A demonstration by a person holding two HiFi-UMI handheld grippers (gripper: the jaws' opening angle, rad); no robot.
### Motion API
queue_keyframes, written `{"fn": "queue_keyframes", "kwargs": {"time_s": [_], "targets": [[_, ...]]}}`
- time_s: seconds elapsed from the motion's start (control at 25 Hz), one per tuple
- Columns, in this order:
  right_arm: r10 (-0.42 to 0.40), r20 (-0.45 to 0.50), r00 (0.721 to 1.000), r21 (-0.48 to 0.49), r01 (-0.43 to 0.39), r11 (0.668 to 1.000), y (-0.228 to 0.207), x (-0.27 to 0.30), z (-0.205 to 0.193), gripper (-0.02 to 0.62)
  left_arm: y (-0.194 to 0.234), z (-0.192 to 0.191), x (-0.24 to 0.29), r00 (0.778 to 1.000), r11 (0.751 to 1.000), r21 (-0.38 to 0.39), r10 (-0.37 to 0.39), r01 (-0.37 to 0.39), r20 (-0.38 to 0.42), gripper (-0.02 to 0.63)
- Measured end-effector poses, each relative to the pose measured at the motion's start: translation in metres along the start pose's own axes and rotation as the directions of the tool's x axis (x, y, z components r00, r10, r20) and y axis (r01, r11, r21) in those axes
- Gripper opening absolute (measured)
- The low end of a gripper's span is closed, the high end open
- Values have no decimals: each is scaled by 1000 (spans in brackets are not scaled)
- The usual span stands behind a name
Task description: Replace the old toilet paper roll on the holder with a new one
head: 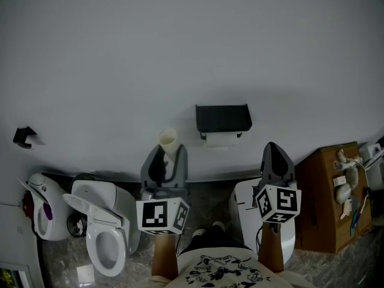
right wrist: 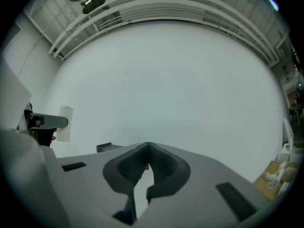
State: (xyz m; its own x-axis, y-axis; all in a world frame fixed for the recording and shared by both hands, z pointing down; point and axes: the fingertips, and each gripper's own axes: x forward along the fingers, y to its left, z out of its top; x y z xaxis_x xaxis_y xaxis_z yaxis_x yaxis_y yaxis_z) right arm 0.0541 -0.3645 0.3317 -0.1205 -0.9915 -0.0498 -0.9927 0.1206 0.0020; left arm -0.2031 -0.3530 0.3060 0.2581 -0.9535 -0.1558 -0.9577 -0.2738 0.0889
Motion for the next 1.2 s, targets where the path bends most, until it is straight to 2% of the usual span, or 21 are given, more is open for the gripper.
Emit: {"fn": "queue_keyframes", "kwargs": {"time_s": [1.2], "targets": [[2, -5, 1000, 2, -2, 1000, 1, 3, -1, 20, 2, 2, 3, 1000, 1000, 11, -2, 2, 5, 181]]}}
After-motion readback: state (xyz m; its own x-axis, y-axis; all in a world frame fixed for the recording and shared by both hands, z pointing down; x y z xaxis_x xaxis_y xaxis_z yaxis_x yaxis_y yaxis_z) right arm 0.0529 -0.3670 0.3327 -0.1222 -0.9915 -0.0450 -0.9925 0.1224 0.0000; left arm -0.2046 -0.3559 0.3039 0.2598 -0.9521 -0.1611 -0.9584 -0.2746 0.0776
